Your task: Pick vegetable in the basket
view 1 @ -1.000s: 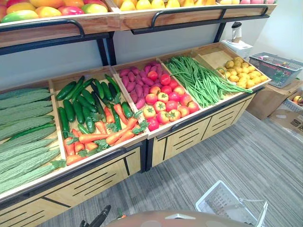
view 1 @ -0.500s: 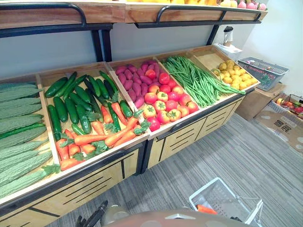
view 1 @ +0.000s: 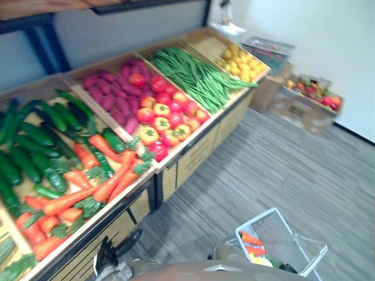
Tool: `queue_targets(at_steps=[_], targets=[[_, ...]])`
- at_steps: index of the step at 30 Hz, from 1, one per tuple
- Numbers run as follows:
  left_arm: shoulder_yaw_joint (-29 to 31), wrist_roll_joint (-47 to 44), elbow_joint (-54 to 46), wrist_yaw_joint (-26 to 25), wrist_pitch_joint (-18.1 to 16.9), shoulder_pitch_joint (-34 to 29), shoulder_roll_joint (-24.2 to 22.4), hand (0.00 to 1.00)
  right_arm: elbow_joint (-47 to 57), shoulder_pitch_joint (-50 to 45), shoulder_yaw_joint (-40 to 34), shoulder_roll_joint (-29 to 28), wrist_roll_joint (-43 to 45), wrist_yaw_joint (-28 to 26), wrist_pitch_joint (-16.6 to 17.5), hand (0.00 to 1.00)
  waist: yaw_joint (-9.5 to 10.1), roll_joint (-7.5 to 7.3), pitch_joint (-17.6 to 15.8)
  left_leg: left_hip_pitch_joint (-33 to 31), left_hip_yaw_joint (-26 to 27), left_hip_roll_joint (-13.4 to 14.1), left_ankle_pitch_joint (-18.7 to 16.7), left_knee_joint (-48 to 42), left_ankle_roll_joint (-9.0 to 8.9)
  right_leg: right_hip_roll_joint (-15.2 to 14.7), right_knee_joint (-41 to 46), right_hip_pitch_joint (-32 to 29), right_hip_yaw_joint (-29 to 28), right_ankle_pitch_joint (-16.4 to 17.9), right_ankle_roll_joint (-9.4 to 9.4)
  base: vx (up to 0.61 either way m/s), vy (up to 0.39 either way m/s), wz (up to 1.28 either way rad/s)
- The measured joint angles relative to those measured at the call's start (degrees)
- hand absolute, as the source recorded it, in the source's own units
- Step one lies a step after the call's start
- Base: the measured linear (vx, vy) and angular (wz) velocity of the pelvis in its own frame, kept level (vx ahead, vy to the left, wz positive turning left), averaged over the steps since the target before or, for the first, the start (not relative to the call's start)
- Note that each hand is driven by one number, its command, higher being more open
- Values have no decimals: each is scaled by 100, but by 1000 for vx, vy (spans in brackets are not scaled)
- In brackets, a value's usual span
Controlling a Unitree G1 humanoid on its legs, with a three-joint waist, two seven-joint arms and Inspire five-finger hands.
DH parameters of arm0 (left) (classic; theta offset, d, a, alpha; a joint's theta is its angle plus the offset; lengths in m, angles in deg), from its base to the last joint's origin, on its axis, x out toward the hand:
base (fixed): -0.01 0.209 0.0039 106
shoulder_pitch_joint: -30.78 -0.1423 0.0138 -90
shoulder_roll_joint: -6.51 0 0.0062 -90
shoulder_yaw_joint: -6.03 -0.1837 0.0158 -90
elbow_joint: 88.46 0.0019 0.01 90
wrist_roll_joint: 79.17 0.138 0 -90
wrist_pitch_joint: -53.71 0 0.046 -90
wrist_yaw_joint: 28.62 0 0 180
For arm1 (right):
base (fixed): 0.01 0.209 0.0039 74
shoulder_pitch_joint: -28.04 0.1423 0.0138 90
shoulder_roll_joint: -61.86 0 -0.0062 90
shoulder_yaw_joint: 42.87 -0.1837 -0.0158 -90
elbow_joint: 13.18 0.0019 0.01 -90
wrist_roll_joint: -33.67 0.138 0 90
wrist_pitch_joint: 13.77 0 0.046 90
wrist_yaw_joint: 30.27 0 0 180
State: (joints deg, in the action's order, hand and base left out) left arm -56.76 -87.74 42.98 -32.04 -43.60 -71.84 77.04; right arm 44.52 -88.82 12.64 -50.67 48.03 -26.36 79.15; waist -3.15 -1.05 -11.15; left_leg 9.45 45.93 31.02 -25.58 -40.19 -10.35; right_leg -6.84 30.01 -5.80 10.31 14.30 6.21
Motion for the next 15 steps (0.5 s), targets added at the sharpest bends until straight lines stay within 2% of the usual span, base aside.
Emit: queue_targets(at_steps=[1,2,3,4,5,6,7,8,9,10,11,12,14,15], targets=[[-1,-21,1,-83,86,64,-28,100,61,-5,-44,-3,-7,65,-1,0,-44,-8,0,52,137,-30,53,68,32,-319,123,1,733,20,-125,13,-18,-51],[-95,-26,-16,-87,78,51,-30,100,203,0,-108,-3,-57,145,-1,0,-24,-68,-1,221,395,-135,81,169,37,-795,554,-21,1576,163,-383,123,-60,-90],[-177,-28,0,-98,78,0,-9,100,274,104,-157,52,-111,166,-2,0,-9,-111,-7,399,618,-227,110,231,28,-1096,900,-116,2159,248,-530,146,-90,-97],[-178,-31,52,-104,75,-8,13,100,259,194,-162,103,-180,165,-4,0,-30,-125,8,413,653,-268,155,279,57,-1142,965,-176,2302,252,-537,120,-155,-96],[-164,-69,230,-113,74,17,61,100,102,457,-104,250,-320,167,-3,0,-102,-108,78,400,681,-405,313,553,177,-1026,775,-254,2319,247,-516,153,-192,-68],[-177,-124,372,-108,69,119,52,100,-28,722,-32,335,-411,167,-3,0,-135,-135,86,415,751,-578,598,937,216,-1029,665,-321,2450,225,-495,172,-193,-53],[-186,-213,372,-103,34,134,68,100,-98,811,15,380,-418,166,-4,0,-169,-167,82,441,789,-670,742,1061,222,-1035,609,-331,2499,225,-504,210,-206,-41],[-179,-325,427,-100,-13,122,29,100,-273,1003,100,494,-466,168,-18,0,-179,-111,56,514,846,-643,997,1113,293,-864,415,-283,2406,200,-551,146,-159,-48],[-172,-381,531,-78,-14,103,31,100,-379,1120,228,562,-514,168,-73,0,-132,-97,56,476,807,-501,1272,797,655,-743,174,-178,2281,157,-608,158,-161,-71],[-165,-430,645,-76,-33,70,22,100,-504,1265,365,614,-517,172,-116,0,-53,-161,37,289,642,-498,976,628,455,-630,-206,-4,2142,34,-629,112,-81,-59],[-169,-427,625,-40,-54,76,30,100,-533,1307,362,615,-509,174,-116,0,-33,-160,37,59,534,-591,762,637,343,-581,-525,149,2115,-88,-615,121,-40,-45],[-166,-428,634,-23,-118,35,27,100,-557,1327,359,627,-499,168,-112,0,-27,-150,39,-268,489,-687,652,594,396,-491,-910,353,2095,-254,-593,103,3,-27],[-162,-436,625,-30,-162,-72,10,100,-565,1365,366,645,-495,148,-111,0,-21,-128,44,-549,599,-763,760,781,558,-381,-1198,595,2063,-347,-530,78,28,-24],[-164,-434,629,-35,-189,-128,-14,100,-565,1352,365,684,-495,143,-99,0,-16,-12,59,-669,769,-764,1283,1310,822,-221,-1296,742,2053,-356,-505,82,71,-45]])
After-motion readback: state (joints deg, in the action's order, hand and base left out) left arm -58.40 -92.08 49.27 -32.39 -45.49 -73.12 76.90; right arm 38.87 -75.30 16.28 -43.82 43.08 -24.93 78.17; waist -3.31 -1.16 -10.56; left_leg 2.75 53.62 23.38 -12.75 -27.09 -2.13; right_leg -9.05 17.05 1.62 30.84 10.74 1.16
